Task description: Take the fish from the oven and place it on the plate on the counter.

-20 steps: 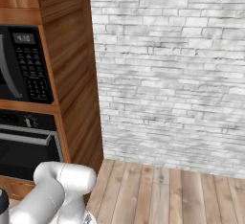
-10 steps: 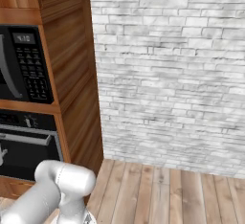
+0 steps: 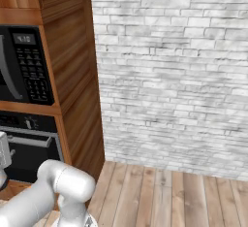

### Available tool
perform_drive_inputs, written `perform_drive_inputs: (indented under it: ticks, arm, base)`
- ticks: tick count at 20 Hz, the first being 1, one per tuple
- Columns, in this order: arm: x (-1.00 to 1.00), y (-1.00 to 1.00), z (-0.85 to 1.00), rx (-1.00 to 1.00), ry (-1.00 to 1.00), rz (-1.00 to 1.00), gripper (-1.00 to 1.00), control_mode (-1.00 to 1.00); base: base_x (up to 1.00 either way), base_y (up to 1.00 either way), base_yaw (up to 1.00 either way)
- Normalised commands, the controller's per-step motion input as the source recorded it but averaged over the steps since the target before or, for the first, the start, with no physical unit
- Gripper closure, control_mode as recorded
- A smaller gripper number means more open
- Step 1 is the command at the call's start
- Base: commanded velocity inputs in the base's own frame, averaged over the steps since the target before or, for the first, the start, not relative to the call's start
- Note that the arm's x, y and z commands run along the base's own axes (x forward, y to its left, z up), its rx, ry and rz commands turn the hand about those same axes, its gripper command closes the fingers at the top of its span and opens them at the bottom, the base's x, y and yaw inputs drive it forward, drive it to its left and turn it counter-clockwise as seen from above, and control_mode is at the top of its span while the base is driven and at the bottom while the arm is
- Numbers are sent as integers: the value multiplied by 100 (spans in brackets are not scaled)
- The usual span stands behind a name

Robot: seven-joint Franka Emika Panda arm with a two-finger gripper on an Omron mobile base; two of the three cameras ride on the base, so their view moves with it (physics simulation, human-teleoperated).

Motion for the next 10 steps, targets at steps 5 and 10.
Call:
perform_drive_inputs:
  ticks: [5, 10]
  arm:
    - [29, 46, -13, -13, 6, 0, -100, -100]
    - [25, 28, -27, -9, 8, 1, -100, -100]
  base:
    - [0, 0, 0]
    - [0, 0, 0]
